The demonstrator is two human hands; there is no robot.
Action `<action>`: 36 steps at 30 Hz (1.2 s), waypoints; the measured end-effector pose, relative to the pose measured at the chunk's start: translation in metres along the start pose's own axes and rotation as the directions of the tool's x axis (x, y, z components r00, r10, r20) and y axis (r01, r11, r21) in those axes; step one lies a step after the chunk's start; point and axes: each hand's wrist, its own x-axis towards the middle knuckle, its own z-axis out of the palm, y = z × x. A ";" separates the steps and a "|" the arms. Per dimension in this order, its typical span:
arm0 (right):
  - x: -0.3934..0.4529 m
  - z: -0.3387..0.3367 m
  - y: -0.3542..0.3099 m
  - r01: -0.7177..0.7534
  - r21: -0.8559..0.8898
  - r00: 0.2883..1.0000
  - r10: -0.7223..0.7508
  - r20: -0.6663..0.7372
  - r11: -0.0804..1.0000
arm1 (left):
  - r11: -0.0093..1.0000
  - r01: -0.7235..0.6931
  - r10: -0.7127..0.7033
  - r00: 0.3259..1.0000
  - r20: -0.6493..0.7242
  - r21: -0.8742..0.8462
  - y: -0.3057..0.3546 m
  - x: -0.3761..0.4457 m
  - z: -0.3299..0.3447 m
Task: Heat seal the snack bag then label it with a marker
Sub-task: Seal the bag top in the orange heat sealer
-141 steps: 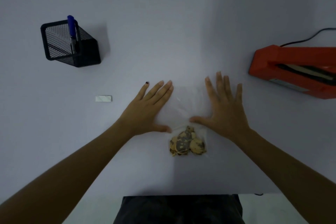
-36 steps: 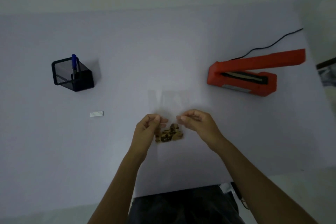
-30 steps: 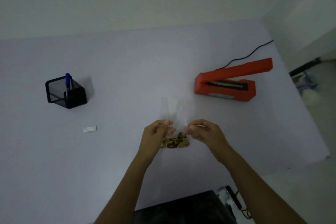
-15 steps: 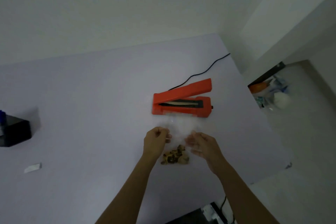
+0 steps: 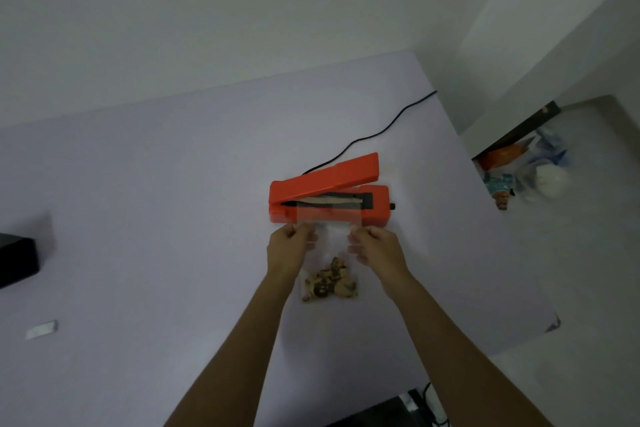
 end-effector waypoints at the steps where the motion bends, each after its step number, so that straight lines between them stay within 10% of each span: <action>1: 0.002 0.001 0.000 -0.007 0.001 1.000 0.007 -0.005 1.000 | 1.000 0.003 -0.003 1.000 -0.003 -0.015 0.001 0.001 0.001; 16: 0.002 0.001 -0.012 -0.031 -0.152 0.999 0.023 -0.049 0.988 | 0.999 0.028 -0.029 0.999 -0.032 -0.025 0.005 0.011 0.007; 22: -0.031 -0.022 -0.058 0.056 -0.585 0.933 -0.250 -0.257 0.809 | 0.999 0.036 -0.037 0.999 -0.033 -0.018 0.003 0.010 0.009; 28: -0.059 -0.016 -0.117 0.509 -0.368 0.714 -0.621 -0.323 0.778 | 0.999 0.048 -0.048 0.998 -0.045 -0.018 0.003 0.011 0.012; 36: -0.035 -0.020 -0.103 0.433 -0.467 0.759 -0.591 -0.272 0.771 | 0.999 0.040 -0.041 0.998 -0.045 -0.019 0.000 0.012 0.011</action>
